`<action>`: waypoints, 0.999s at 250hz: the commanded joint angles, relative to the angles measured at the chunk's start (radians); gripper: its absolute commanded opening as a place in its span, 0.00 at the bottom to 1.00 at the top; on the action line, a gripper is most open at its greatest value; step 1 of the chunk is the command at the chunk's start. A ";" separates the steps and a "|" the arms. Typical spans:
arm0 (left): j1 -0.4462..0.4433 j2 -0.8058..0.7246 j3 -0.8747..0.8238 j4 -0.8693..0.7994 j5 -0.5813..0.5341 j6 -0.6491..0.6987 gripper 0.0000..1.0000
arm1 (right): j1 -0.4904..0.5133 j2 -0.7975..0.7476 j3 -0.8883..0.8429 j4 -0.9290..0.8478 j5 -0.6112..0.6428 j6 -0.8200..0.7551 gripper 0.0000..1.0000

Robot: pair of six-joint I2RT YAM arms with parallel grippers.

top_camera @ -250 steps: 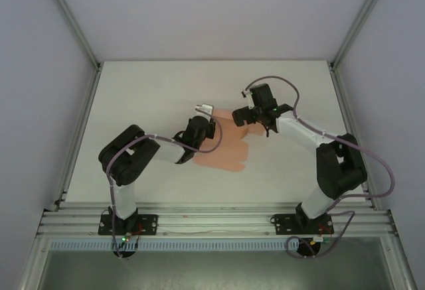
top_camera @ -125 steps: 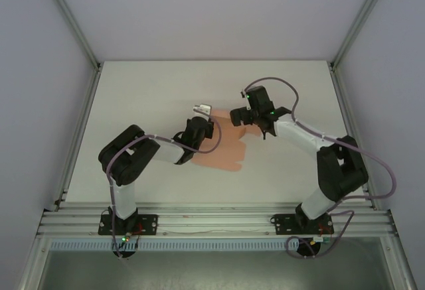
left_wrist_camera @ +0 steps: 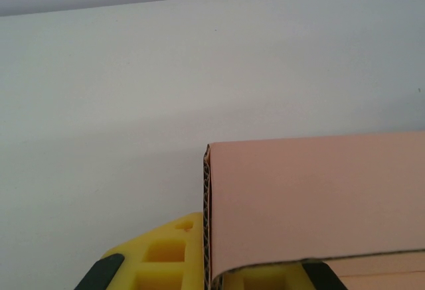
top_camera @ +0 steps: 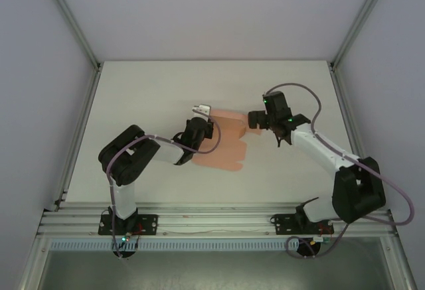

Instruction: Assemble paper box

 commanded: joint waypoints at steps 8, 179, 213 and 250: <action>-0.002 0.009 -0.014 -0.007 0.007 -0.018 0.00 | 0.004 0.075 0.022 0.029 -0.082 0.060 1.00; -0.001 0.012 -0.015 -0.017 0.010 -0.052 0.00 | 0.012 -0.154 -0.142 0.087 -0.010 0.041 1.00; -0.001 0.010 -0.016 -0.024 0.021 -0.056 0.00 | -0.125 -0.285 -0.209 0.091 -0.062 0.098 1.00; -0.001 0.002 -0.017 -0.024 0.027 -0.057 0.00 | -0.288 -0.179 -0.139 0.040 -0.146 0.182 0.99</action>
